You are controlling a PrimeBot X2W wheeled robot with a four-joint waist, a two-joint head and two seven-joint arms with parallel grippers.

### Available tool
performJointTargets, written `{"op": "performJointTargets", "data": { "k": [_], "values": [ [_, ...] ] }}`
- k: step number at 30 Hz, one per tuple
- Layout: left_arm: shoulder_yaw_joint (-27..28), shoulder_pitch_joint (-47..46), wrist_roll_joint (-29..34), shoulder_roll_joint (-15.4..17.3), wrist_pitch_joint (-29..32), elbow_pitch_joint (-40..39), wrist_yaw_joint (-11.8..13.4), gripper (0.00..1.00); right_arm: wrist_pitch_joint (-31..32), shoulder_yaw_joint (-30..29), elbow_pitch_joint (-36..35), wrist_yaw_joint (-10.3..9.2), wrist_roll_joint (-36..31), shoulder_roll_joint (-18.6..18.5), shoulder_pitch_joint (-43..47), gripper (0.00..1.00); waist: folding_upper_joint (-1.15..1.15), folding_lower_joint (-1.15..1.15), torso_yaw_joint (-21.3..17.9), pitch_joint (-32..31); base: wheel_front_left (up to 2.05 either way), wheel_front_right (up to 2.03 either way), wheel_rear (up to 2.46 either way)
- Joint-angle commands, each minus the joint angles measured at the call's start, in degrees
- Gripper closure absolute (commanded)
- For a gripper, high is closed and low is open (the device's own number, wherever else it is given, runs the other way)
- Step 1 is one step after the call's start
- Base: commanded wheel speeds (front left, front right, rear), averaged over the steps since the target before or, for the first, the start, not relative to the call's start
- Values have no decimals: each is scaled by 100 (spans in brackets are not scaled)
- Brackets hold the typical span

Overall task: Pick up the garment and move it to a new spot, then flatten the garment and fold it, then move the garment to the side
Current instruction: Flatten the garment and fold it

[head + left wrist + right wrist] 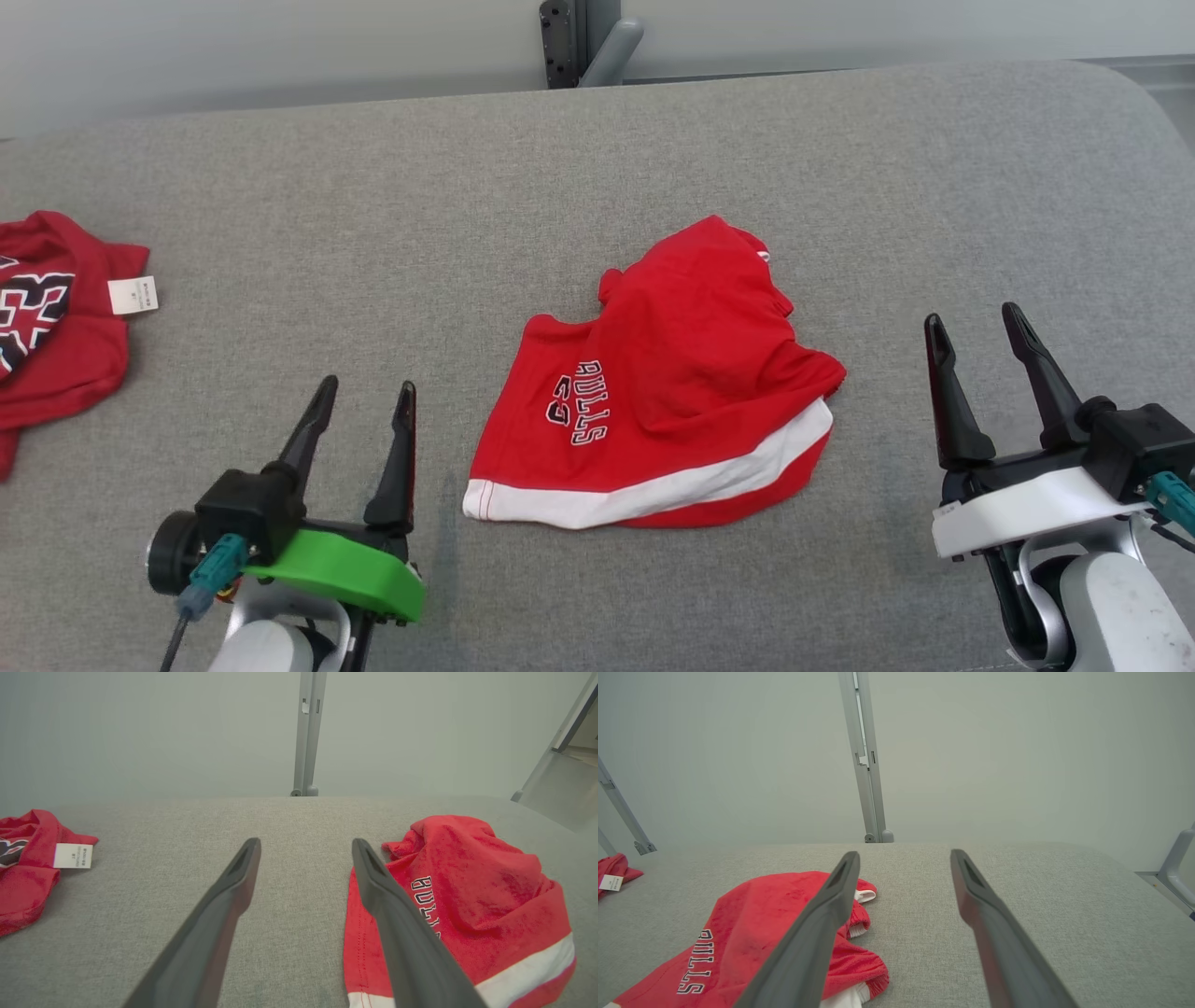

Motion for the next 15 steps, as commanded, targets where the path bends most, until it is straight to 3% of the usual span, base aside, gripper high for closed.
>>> {"op": "performJointTargets", "data": {
  "k": [1, 9, 15],
  "values": [
    [-101, -82, -147, -79, 112, 183, -143, 0, 10, 20, 32, -2, 3, -16, -28, 0, 0, 0, -32, 89, 0, 0, 0],
    [-494, 90, -590, -288, 806, 1014, -523, 0, -40, 66, 143, -2, 29, 78, -22, 0, 0, 0, -188, 274, 0, 0, 0],
    [-546, 33, -758, -323, 888, 1318, -694, 0, -39, -44, 217, -2, 28, 72, 46, 0, 0, 0, -181, 420, 0, 0, 0]
  ]
}}
